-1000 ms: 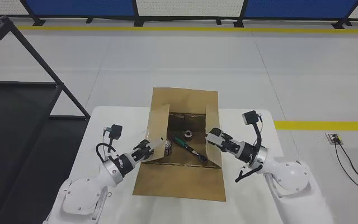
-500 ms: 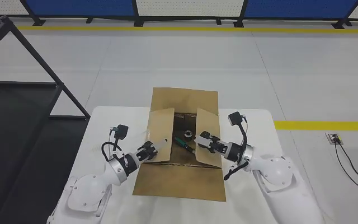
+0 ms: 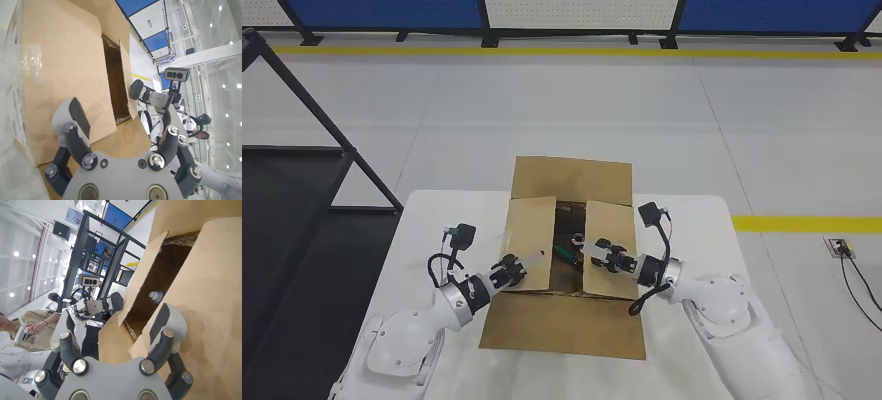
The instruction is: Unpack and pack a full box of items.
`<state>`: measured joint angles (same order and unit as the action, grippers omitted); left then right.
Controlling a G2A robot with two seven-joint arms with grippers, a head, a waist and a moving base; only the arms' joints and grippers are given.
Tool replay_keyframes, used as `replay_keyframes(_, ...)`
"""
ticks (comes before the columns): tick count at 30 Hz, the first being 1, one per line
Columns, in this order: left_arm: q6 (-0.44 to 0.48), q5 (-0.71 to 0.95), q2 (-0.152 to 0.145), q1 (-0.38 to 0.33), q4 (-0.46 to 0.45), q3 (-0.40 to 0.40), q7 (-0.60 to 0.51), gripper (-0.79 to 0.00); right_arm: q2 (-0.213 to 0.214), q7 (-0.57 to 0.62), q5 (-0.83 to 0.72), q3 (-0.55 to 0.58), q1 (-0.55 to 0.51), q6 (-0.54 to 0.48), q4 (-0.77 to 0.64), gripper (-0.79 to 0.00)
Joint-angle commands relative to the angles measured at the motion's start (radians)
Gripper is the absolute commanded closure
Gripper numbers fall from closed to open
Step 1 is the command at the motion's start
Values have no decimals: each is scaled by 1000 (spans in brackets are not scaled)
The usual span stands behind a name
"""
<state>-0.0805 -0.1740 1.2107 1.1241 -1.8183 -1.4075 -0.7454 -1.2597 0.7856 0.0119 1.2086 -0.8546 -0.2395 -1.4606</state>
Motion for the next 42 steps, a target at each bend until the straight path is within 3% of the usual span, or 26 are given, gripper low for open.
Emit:
replay_keyframes(1, 0, 0, 0, 0, 0, 0, 0, -785, 2, 13, 6, 0, 4, 12, 5, -785)
replay_keyframes(15, -17, -52, -4, -2, 11, 49, 14, -785, 8, 23, 11, -7, 11, 34, 25, -785)
replay_keyframes(42, -41, -53, -13, -3, 7, 64, 43, -785, 20, 8, 44, -15, 3, 25, 8, -785)
